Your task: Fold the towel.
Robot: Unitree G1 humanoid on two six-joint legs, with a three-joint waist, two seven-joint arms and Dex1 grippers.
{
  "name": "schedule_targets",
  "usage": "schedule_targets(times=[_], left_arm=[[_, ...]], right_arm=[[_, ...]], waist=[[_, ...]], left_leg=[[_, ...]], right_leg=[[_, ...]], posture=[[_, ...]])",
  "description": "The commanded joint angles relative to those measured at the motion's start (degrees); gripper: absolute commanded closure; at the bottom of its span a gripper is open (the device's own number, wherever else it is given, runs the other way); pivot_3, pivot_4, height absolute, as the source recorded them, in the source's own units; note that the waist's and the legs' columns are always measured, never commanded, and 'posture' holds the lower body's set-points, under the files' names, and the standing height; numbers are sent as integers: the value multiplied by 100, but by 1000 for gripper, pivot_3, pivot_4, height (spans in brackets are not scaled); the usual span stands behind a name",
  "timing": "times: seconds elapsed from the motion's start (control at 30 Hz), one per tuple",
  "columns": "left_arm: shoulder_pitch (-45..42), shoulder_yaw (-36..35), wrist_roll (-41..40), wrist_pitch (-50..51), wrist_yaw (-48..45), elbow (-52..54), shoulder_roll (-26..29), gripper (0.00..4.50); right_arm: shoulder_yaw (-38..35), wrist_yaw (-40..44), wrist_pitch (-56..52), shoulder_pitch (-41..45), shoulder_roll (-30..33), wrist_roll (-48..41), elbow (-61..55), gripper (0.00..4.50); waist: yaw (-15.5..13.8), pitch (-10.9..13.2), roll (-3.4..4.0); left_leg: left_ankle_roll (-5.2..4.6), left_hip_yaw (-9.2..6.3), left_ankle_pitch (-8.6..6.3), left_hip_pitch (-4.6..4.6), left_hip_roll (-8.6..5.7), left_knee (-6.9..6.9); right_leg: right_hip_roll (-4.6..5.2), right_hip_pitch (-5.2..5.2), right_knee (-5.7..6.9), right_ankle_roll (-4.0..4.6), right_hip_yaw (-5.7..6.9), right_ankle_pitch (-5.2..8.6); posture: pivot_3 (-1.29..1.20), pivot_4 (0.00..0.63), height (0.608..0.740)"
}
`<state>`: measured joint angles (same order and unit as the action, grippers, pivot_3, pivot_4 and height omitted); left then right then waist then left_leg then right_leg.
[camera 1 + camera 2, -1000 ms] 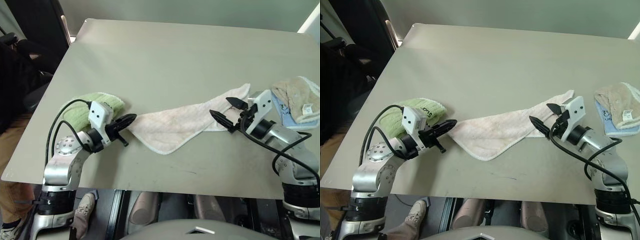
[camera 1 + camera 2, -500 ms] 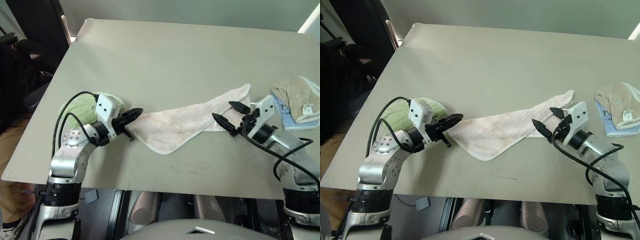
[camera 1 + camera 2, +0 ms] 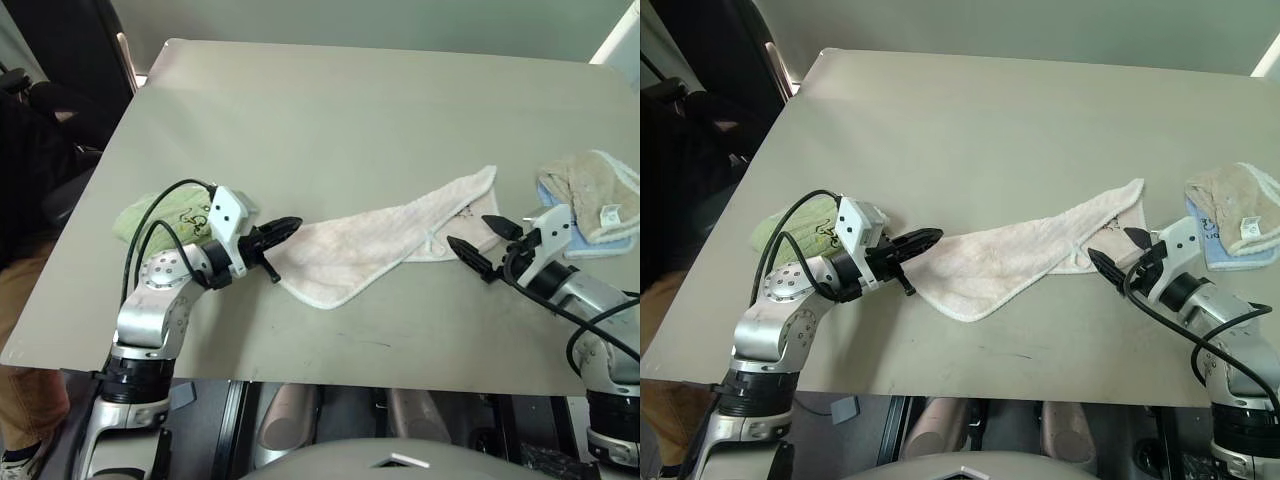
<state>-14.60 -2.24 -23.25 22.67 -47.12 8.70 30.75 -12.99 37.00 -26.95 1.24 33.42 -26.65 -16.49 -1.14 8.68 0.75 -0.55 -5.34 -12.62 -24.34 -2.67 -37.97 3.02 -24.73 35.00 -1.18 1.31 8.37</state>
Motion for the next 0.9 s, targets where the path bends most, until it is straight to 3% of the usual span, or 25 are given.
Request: schedule_targets(times=[0.03,0.13,0.3,0.4,0.6,0.9], left_arm=[[-151,34,-180,-151,-637,70,272,4500],[-184,111,-437,-16,-1226,128,468,3968],[-475,993,12,-627,-3148,44,1509,2339],[-775,1443,347,-1104,-3741,-91,1717,1308],[-1051,2110,753,-1583,-4269,-262,1616,1308],[-1526,2796,1631,-2301,-4011,-1144,963,1308]], right_arm=[[-153,-65,99,-37,34,3,-246,30],[-144,-98,115,3,35,21,-191,0],[-64,-134,115,242,37,50,-102,0],[-42,-134,89,302,31,61,-114,0],[-3,-156,52,281,4,58,-207,0],[-41,-255,-78,113,-53,6,-507,0]], waist=[[-1,0,0],[-2,0,1],[-1,-1,3],[-13,-2,4],[-16,-5,8],[-26,-6,9]], left_leg=[[0,0,0,0,0,0],[0,0,-2,-1,0,-1],[4,-1,-6,-6,6,-1],[5,-2,-7,-6,8,-2],[0,-2,-14,-47,8,-4],[3,-1,-9,-60,12,-9]], right_leg=[[0,0,-1,0,0,0],[0,0,-1,1,0,-1],[-4,-8,0,17,0,-11],[-3,-8,-1,20,0,-12],[-1,-36,-6,54,1,-33],[1,-48,-2,58,11,-37]], posture=[[0,150,739],[0,150,739],[0,150,739],[0,150,739],[0,150,739],[0,150,739]])
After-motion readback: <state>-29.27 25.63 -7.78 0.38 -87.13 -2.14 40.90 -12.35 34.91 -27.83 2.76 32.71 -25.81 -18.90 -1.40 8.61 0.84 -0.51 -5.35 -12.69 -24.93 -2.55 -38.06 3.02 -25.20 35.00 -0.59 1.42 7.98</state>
